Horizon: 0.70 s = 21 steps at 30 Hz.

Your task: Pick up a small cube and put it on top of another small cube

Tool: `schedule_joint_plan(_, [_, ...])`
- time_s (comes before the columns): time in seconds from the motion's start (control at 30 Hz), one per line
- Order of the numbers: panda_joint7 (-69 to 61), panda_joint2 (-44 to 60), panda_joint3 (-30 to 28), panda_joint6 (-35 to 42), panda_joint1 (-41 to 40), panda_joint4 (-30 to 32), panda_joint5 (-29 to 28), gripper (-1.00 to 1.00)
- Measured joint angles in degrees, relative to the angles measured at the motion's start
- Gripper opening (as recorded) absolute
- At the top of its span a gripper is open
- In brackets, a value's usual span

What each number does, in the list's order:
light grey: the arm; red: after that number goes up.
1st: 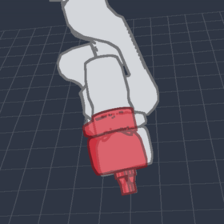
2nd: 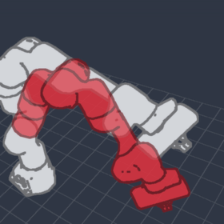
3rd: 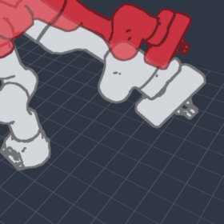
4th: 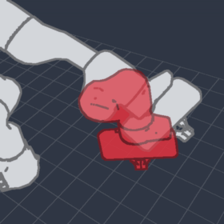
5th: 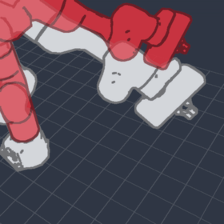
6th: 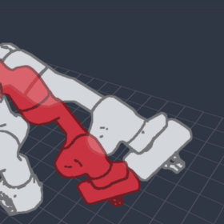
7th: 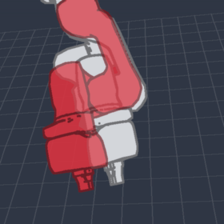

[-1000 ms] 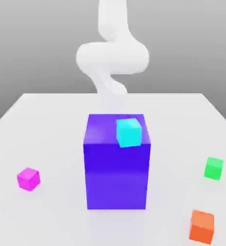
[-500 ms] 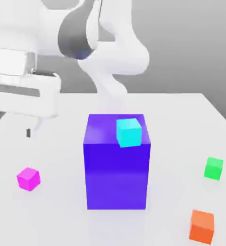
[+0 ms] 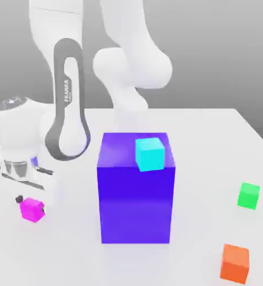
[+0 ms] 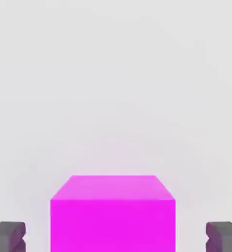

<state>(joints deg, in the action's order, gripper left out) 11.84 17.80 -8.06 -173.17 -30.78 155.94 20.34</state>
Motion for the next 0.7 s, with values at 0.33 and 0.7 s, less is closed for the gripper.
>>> schedule_joint_plan(0.33, [8.1, -8.9, -6.9, 6.7, 4.5, 2.2, -10.7, -1.00])
schedule_joint_plan(0.7, [23.5, -15.1, 0.1, 11.6, 21.4, -3.0, -14.9, -1.00])
